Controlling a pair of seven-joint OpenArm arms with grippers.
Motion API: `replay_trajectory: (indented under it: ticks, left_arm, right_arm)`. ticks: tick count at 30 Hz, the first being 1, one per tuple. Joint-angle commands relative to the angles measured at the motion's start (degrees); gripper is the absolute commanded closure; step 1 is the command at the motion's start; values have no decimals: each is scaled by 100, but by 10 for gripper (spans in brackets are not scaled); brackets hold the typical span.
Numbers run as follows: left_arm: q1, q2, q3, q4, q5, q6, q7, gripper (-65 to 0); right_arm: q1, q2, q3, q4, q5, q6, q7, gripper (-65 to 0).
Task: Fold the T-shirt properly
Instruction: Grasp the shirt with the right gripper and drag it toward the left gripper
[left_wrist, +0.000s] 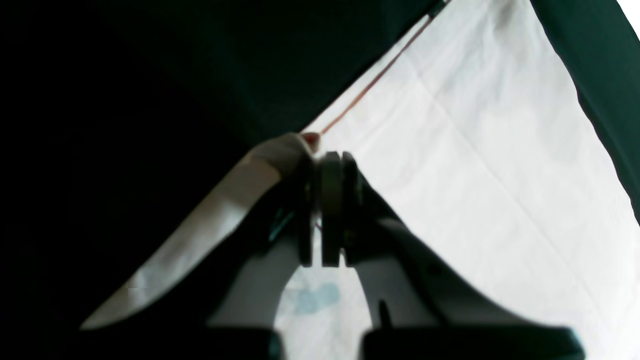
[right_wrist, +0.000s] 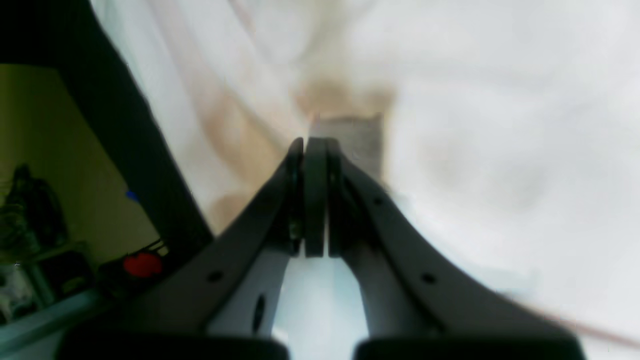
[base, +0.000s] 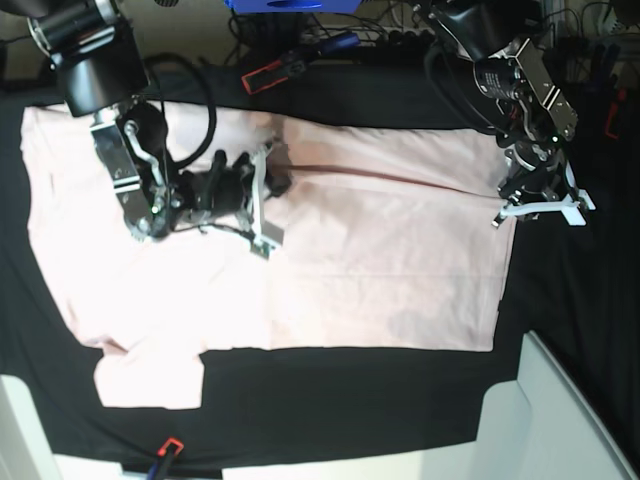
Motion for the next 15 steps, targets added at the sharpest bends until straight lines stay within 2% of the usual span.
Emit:
replay_trajectory:
  ticks: [1,8,11,15]
  left_arm:
    - [-64,-48,-8,222,-72,-35,-162,0]
    - [-47,-48,18,310,-72,-35,-162,0]
    - [-20,-39,27,292,-72,-35,-162,0]
    - [-20,-39,0,275,-72,-35,-162,0]
  right_arm:
    - [66,-63,27,90,110,52,95,-13]
    - [-171,-125,27,81,93,52,104,-13]
    - [-163,-125,27,37,93,52,315,-13]
    - [-31,-125,18,-499,93,52,385,-13]
